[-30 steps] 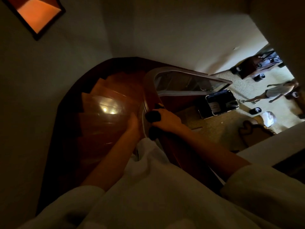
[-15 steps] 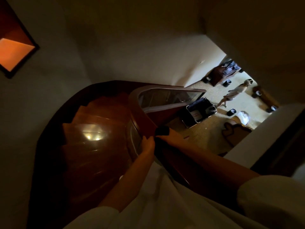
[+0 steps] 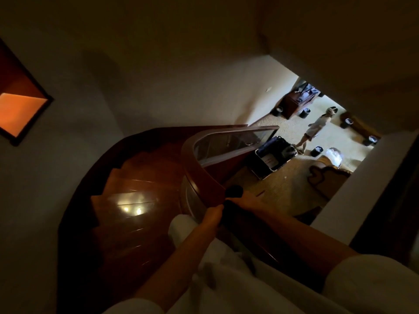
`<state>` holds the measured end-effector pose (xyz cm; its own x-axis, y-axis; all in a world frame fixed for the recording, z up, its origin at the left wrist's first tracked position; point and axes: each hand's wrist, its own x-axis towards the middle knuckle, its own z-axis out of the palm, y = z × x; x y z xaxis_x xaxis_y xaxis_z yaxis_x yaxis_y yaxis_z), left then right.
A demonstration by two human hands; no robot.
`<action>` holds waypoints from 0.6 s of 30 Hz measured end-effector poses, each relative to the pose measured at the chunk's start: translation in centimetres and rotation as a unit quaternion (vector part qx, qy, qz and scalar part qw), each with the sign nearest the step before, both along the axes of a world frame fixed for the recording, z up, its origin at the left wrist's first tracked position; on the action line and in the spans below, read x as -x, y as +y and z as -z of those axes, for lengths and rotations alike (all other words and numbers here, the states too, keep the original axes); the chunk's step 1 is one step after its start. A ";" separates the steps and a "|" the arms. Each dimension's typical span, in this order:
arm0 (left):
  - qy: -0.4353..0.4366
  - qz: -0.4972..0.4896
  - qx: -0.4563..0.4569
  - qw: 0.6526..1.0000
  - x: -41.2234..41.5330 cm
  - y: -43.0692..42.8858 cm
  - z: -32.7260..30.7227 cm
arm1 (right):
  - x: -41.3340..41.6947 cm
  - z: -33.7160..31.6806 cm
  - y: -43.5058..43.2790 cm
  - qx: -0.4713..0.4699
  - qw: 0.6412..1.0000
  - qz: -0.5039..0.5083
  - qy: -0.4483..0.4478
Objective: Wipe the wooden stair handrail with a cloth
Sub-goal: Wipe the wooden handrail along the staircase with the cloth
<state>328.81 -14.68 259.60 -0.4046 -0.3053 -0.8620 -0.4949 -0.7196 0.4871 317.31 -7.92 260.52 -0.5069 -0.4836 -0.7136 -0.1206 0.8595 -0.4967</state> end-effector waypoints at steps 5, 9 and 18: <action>-0.007 0.045 -0.009 0.999 0.9 -1.9 1.5 | 0.0 1.2 -2.1 -0.022 1.000 0.017 0.009; -0.020 0.062 -0.009 0.998 1.8 -4.3 2.7 | 0.9 3.1 -5.1 -0.028 0.998 0.047 -0.007; 0.022 0.019 0.062 0.998 7.0 -14.7 13.2 | 6.6 14.3 -16.6 0.017 0.987 0.144 -0.068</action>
<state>321.83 -29.35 246.37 -0.4555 -0.3924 -0.7991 -0.4966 -0.6330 0.5939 310.76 -24.47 246.26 -0.5270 -0.3583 -0.7706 0.1961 0.8311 -0.5205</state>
